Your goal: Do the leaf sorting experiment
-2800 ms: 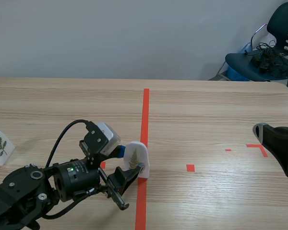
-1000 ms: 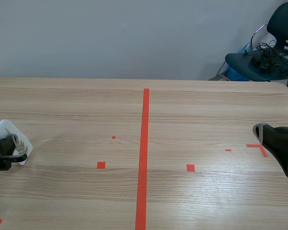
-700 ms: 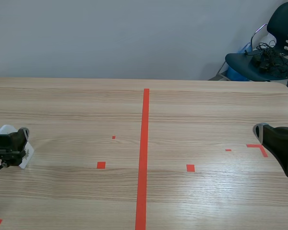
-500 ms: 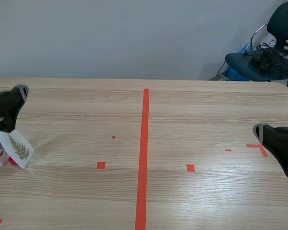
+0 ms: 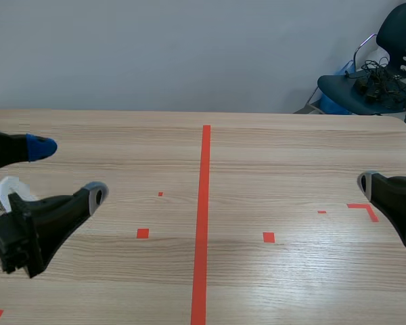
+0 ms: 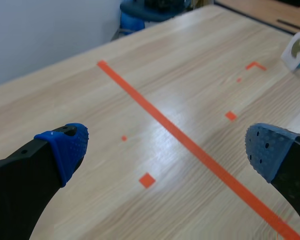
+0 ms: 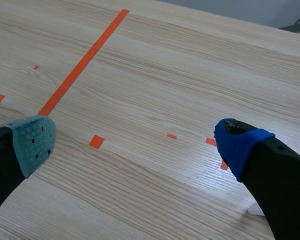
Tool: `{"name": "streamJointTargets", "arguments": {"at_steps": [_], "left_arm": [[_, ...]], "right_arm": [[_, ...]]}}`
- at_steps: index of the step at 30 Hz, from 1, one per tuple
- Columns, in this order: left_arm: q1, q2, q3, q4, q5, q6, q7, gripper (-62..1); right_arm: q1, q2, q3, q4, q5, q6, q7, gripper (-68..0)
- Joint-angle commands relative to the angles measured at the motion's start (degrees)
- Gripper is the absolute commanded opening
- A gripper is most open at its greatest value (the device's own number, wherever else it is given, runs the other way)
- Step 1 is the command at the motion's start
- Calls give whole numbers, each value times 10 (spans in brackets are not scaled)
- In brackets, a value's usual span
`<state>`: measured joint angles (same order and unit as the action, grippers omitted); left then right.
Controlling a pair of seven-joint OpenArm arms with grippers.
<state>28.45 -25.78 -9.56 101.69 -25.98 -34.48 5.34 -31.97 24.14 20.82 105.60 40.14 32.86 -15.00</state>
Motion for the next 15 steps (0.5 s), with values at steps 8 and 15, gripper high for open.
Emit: {"name": "streamJointTargets", "arguments": {"at_steps": [8,15], "left_arm": [[3,21,1,-4,-9,19,-12,14],[3,21,1,-4,-9,19,-12,14]], "right_arm": [[4,6,42,45,7,0,-1,4],[4,6,42,45,7,0,-1,4]]}}
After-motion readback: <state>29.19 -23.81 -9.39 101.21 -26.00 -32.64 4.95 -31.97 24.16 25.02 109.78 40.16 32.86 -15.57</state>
